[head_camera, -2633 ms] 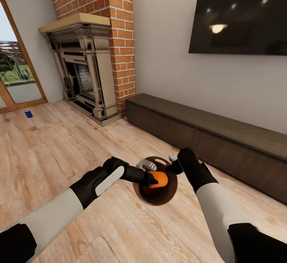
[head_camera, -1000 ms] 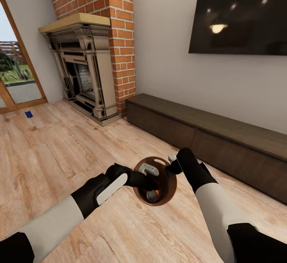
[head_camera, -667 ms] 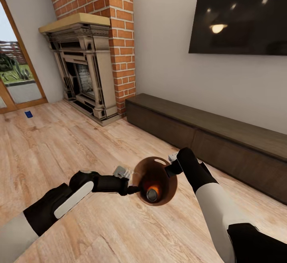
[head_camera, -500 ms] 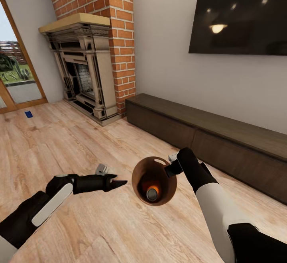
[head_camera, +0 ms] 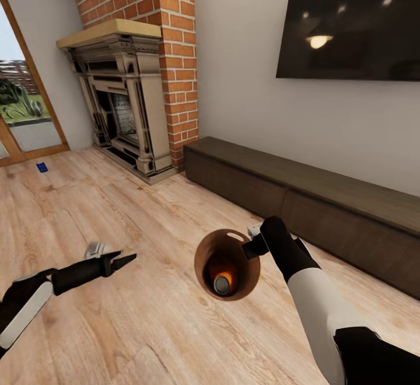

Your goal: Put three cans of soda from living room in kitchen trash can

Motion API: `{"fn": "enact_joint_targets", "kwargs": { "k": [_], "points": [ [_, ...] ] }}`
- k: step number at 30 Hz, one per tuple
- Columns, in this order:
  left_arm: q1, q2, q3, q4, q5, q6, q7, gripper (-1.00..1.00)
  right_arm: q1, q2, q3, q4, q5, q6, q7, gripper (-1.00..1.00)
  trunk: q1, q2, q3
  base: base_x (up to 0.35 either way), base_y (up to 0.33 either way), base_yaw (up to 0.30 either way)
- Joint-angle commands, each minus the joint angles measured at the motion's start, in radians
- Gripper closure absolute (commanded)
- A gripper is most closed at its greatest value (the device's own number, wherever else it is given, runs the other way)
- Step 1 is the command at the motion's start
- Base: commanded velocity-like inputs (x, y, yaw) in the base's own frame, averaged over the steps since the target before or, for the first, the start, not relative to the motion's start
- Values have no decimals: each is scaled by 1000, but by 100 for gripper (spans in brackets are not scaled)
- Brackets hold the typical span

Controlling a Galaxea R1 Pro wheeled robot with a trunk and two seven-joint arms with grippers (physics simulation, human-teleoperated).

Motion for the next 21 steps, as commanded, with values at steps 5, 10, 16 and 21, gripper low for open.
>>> {"fn": "enact_joint_targets", "kwargs": {
  "k": [5,10,16,21],
  "points": [
    [2,-26,-4,217,-168,-230,140,-100,2,-27,-9,-2,-23,-3,6,100,0,0,0,0,0,0],
    [2,-107,-3,339,-256,-392,181,-100,27,-63,-11,-10,-23,-11,4,100,0,0,0,0,0,0],
    [5,-159,-5,416,-298,-524,291,-100,128,-89,-13,-36,-24,-138,3,100,0,0,0,0,0,0],
    [49,-169,-7,435,-304,-590,465,-100,235,-91,-114,-47,-27,-371,-10,100,0,0,0,15,0,0]
  ]
}}
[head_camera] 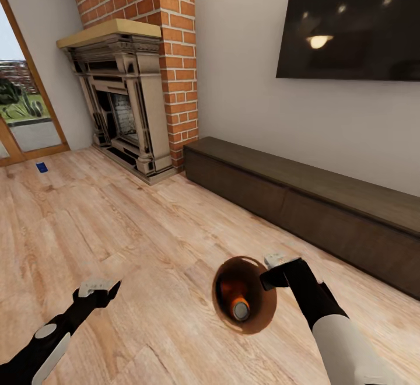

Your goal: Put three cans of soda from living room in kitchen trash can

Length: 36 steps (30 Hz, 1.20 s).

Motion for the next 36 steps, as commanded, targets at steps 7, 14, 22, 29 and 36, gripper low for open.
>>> {"fn": "enact_joint_targets", "kwargs": {
  "k": [7,14,22,29,36],
  "points": [
    [24,-24,-2,2,-2,-43,73,-100,20,19,-50,-26,-11,-74,-130,100,0,0,0,209,0,0],
    [26,-37,-2,2,-1,-47,79,-100,22,42,-57,-26,-13,-76,-179,100,0,0,0,296,0,1],
    [26,-40,-2,1,-1,-48,80,-100,22,49,-56,-26,-18,-76,-186,100,0,0,-2,283,0,143],
    [28,-40,0,-8,-1,-48,80,-100,23,56,-53,-24,-16,-77,-188,100,0,0,-6,252,0,224],
    [28,-40,0,-7,-1,-48,80,-100,24,65,-53,-23,-10,-78,-188,100,0,0,-9,248,0,228]
  ]
}}
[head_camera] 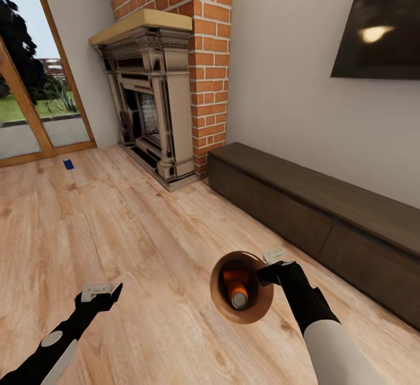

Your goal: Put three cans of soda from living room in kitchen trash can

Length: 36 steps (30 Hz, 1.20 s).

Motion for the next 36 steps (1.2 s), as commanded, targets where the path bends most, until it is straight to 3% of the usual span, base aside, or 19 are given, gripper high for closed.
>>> {"fn": "enact_joint_targets", "kwargs": {
  "k": [1,36],
  "points": [
    [0,0,0,0,0,0,0,-100,-1,0,-1,-1,-13,2,4,100,0,0,0,249,0,228],
    [-1,0,-2,11,-2,10,-3,-100,0,1,1,1,-12,-3,4,100,0,0,-18,287,127,228]
  ]
}}
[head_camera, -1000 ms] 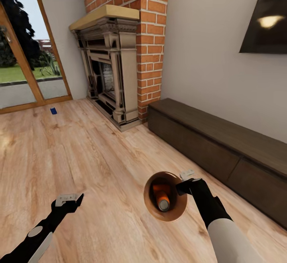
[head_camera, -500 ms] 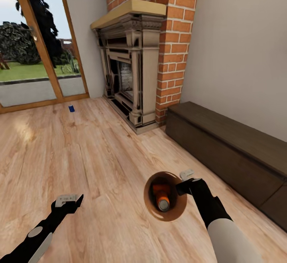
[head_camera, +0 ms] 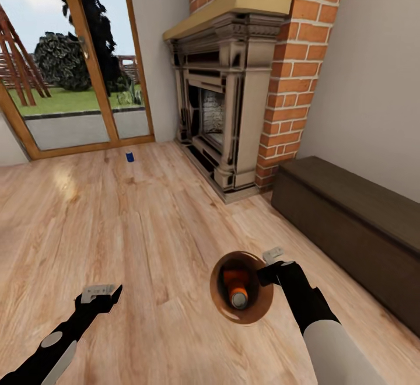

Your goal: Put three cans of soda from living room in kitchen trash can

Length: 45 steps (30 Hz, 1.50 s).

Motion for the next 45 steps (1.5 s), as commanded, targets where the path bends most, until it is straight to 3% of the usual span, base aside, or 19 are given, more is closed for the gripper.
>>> {"fn": "enact_joint_targets", "kwargs": {
  "k": [1,9,12,13,18,22,24,29,36,45],
  "points": [
    [0,0,0,0,0,0,0,-100,0,0,0,-1,-13,2,4,100,0,0,0,293,140,228],
    [0,1,0,-1,2,11,-7,-100,0,1,0,-1,-14,1,5,100,0,0,-4,306,107,228],
    [-1,4,10,-48,12,195,-29,-100,0,0,2,-2,-13,6,8,100,0,0,-6,318,87,228],
    [-2,5,14,-59,13,226,-33,-100,-1,0,2,-3,-13,7,8,100,0,0,-6,318,91,228],
    [-19,9,82,-159,16,448,-51,-100,-5,0,-1,-12,-21,38,15,100,0,0,-9,319,93,228],
    [-65,11,109,-197,16,532,-51,-100,-40,3,-1,-38,-25,138,45,100,0,0,-11,319,92,228],
    [-95,11,113,-201,15,563,-51,-100,-60,13,2,-42,-25,150,63,100,0,0,-12,319,79,228],
    [-128,7,117,-239,15,594,-51,-100,-78,24,32,-63,-22,159,80,100,0,0,-14,305,25,228],
    [-132,3,115,-366,8,649,-50,-100,-75,22,37,-208,-24,166,107,100,0,0,-17,297,19,222],
    [-132,3,117,-397,8,663,-49,-100,-74,22,32,-240,-22,169,188,100,0,0,-21,297,130,151]
  ]
}}
